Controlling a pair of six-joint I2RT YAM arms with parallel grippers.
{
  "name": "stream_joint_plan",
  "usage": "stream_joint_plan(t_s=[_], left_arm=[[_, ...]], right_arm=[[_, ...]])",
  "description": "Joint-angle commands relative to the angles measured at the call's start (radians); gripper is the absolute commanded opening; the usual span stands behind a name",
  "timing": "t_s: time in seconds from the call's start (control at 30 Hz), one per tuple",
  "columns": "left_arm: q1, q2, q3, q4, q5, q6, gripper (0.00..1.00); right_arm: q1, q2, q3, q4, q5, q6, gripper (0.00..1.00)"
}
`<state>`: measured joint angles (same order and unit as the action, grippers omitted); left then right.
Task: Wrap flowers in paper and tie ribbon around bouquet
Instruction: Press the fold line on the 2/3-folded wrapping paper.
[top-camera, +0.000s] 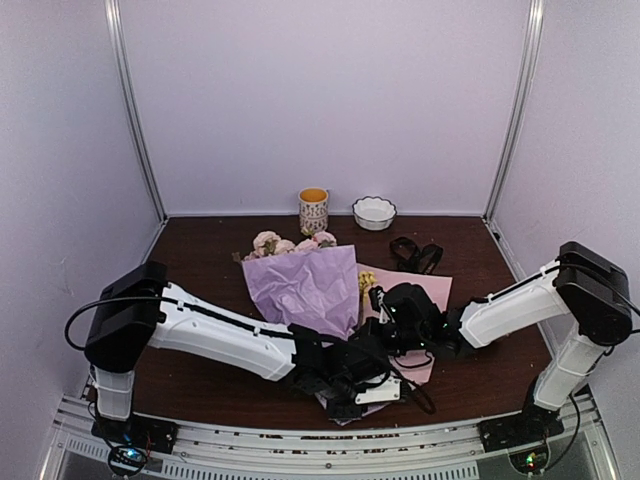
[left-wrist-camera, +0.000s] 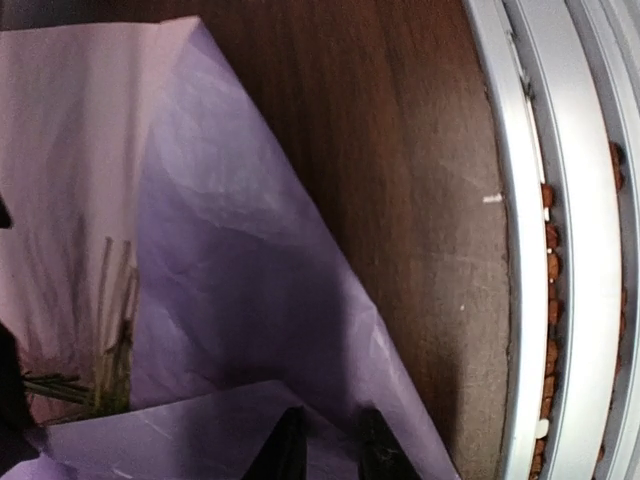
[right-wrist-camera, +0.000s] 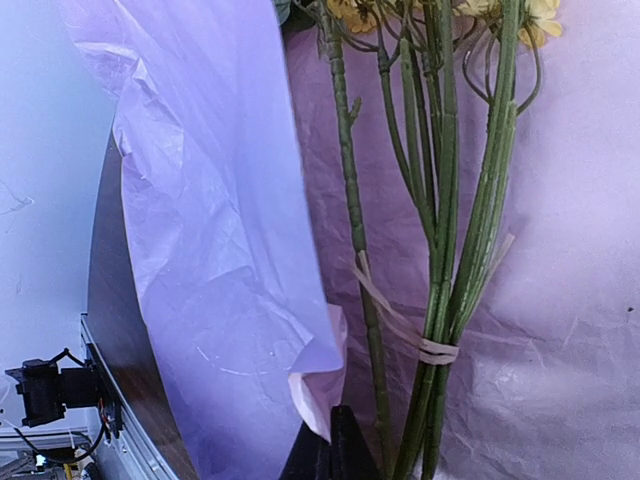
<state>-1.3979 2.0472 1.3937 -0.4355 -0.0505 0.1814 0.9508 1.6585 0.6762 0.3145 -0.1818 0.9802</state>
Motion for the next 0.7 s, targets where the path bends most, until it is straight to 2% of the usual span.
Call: stream_joint_plan(t_s=[0.0,0.2,0.3,0.4,0.5,0.6,0.67], left_arm=[[-0.016,-0.006,-0.054,-0.025,-0.018,-0.004,0.22],[-0.012,-0.239,-0.122,0.041,0.115,0.016,0.30],[0.028,-0.310,-0.131,0.051,0.146,0.001,0.30],[0.121,-0.365,-0.173,0.072,0.131,-0.036,0.30],[0.262,-0.381,-0.225,0.096,0.092,-0.092,0.32],[0.371,-0.331,-0.201,0.086,-0.041,-0.144,0.33],[0.430,-0.280,-0.176,0.070,-0.062,-0.174,0.33]], right_arm=[[0.006,-0.016,-0.020,0.018,0.034,0.003,0.00],[0.007,0.000,-0.012,0.017,0.025,-0.008,0.00],[0.007,-0.004,-0.023,0.030,0.028,-0.001,0.00],[0.008,-0.005,-0.023,0.017,0.030,-0.005,0.00],[0.007,-0.004,-0.013,-0.001,0.032,-0.015,0.00],[0.008,-0.005,-0.010,-0.004,0.030,-0.015,0.00],[0.007,-0.004,-0.003,-0.012,0.026,-0.020,0.00]])
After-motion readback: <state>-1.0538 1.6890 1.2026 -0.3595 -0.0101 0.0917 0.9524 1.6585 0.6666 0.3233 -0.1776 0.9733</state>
